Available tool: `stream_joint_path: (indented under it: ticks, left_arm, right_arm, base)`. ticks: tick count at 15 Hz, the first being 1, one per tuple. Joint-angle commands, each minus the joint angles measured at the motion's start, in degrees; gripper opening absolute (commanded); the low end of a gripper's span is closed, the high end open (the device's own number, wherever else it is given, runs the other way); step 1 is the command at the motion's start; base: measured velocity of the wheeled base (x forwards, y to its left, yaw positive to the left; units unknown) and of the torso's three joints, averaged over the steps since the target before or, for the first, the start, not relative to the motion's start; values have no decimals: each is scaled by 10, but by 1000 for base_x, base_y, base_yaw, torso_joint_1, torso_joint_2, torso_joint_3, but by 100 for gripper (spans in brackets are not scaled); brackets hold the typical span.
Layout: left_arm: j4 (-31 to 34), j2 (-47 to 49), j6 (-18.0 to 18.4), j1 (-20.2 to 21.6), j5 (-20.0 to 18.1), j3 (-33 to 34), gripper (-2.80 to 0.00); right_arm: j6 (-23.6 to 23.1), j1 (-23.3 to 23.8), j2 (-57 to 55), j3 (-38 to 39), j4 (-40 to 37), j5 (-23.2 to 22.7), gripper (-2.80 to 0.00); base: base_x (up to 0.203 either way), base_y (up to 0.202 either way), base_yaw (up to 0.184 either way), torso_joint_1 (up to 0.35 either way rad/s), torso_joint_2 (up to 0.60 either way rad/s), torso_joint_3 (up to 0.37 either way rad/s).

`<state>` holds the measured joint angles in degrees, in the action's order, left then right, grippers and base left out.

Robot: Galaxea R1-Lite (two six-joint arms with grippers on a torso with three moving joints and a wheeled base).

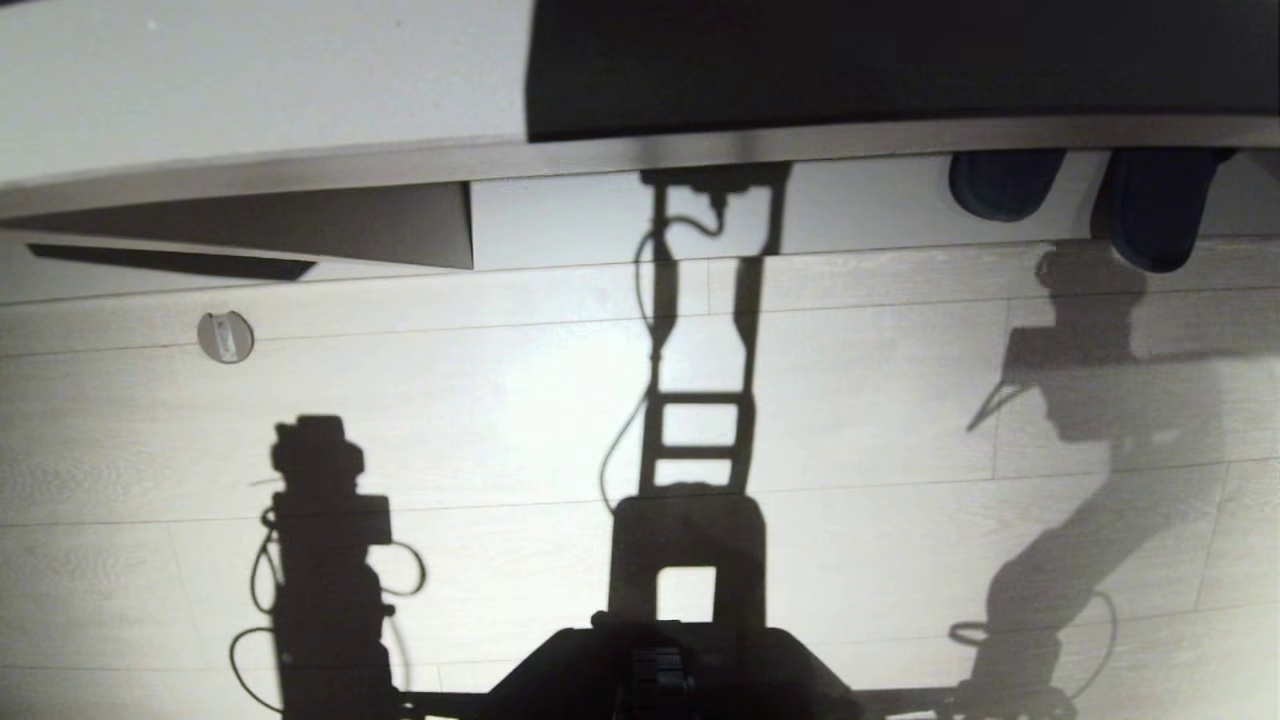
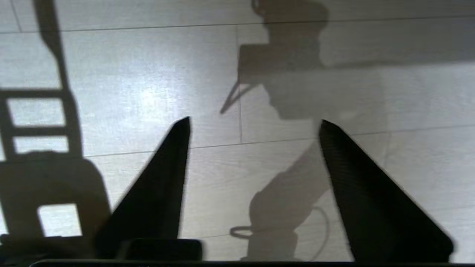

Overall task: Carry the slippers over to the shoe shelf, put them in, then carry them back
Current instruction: Pick up the slippers in the shoe cabinet

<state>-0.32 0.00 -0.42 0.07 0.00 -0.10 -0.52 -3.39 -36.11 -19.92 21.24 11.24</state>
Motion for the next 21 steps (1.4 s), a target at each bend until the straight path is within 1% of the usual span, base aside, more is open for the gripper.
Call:
stream_joint_path:
  ticks: [1,4,6,9,10,14,16,19,21]
  left_arm:
    - [0,0,0,0,0,0,-280]
    - [0,0,0,0,0,0,-280]
    - [0,0,0,0,0,0,-280]
    - [0,0,0,0,0,0,-280]
    - [0,0,0,0,0,0,-280]
    - [0,0,0,0,0,0,-280]
    - [0,0,0,0,0,0,-280]
    - [0,0,0,0,0,0,-280]
    - [0,0,0,0,0,0,-280]
  right_arm:
    - [0,0,42,14,-16,1,-280]
    - [-3,6,87,57,-19,-1,-280]
    - [-5,9,101,70,-19,0,-280]
    - [-7,36,137,96,-22,-2,-280]
    - [-9,38,144,102,-29,-4,-280]
    - [-13,42,234,149,-77,-9,-280]
    - [-21,25,254,166,-88,-29,-280]
    - [-27,24,267,199,-87,-39,-280]
    - [-27,25,302,199,-121,-63,-280]
  base:
    - [0,0,0,0,0,0]
    - [0,0,0,0,0,0]
    - [0,0,0,0,0,0]
    - [0,0,0,0,0,0]
    - [0,0,0,0,0,0]
    - [0,0,0,0,0,0]
    - [0,0,0,0,0,0]
    - [0,0,0,0,0,0]
    - [0,0,0,0,0,0]
